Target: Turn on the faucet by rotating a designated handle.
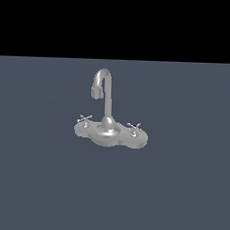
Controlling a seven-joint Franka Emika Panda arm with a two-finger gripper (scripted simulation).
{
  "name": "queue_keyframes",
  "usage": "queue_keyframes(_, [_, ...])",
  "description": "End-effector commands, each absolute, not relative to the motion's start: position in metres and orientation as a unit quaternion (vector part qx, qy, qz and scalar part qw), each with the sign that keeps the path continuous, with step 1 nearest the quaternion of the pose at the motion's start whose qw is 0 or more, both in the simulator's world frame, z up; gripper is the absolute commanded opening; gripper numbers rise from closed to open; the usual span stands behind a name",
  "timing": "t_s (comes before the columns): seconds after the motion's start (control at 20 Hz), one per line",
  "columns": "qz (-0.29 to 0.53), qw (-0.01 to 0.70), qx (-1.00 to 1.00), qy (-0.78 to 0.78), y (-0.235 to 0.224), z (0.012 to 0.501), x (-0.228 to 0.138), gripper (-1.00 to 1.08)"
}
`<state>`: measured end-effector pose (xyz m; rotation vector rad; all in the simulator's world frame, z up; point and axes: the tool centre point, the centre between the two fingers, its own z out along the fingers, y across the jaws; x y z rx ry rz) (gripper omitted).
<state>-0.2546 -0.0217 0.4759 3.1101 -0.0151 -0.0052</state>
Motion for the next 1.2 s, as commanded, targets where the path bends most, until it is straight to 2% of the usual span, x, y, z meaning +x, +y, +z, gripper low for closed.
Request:
queue_keyframes(0.0, [-0.010,0.007,1.000,-0.013,-0.027,0.461,-0.246,-0.41])
queue_keyframes(0.05, [-0.030,0.010,0.999,-0.009,-0.020,0.445,-0.246,-0.24])
queue_keyframes(0.1, [-0.027,0.020,0.999,-0.032,-0.033,0.438,-0.241,-0.15])
queue_keyframes(0.2, [-0.076,0.006,0.997,-0.021,-0.033,0.387,-0.242,-0.05])
queue_keyframes(0.25, [-0.077,0.000,0.995,-0.061,-0.060,0.379,-0.238,-0.09])
queue_keyframes(0.3, [-0.092,0.022,0.995,-0.031,-0.037,0.357,-0.234,-0.02])
queue_keyframes(0.35, [-0.113,0.031,0.991,-0.070,-0.053,0.331,-0.238,0.12])
queue_keyframes(0.4, [-0.111,0.054,0.992,-0.025,-0.032,0.322,-0.230,0.20])
queue_keyframes(0.45, [-0.110,0.057,0.992,-0.021,-0.028,0.322,-0.230,0.20])
queue_keyframes(0.55, [-0.127,0.046,0.988,-0.081,-0.068,0.290,-0.229,0.19])
queue_keyframes(0.6, [-0.130,0.054,0.985,-0.101,-0.075,0.275,-0.226,0.11])
queue_keyframes(0.65, [-0.126,0.058,0.988,-0.073,-0.047,0.269,-0.212,-0.05])
queue_keyframes(0.7, [-0.139,0.045,0.982,-0.120,-0.061,0.249,-0.221,-0.13])
queue_keyframes(0.75, [-0.142,0.043,0.980,-0.130,-0.069,0.248,-0.222,-0.13])
queue_keyframes(0.8, [-0.132,0.050,0.984,-0.107,-0.044,0.242,-0.208,-0.20])
queue_keyframes(0.9, [-0.127,0.027,0.978,-0.165,-0.062,0.233,-0.199,-0.21])
queue_keyframes(0.95, [-0.116,0.031,0.978,-0.171,-0.054,0.229,-0.184,-0.17])
queue_keyframes(1.0, [-0.103,0.021,0.972,-0.211,-0.081,0.227,-0.171,-0.02])
queue_keyframes(1.05, [-0.110,0.015,0.974,-0.197,-0.064,0.209,-0.168,0.13])
queue_keyframes(1.1, [-0.104,0.006,0.964,-0.245,-0.081,0.200,-0.162,0.29])
queue_keyframes(1.15, [-0.104,0.006,0.963,-0.248,-0.084,0.200,-0.163,0.29])
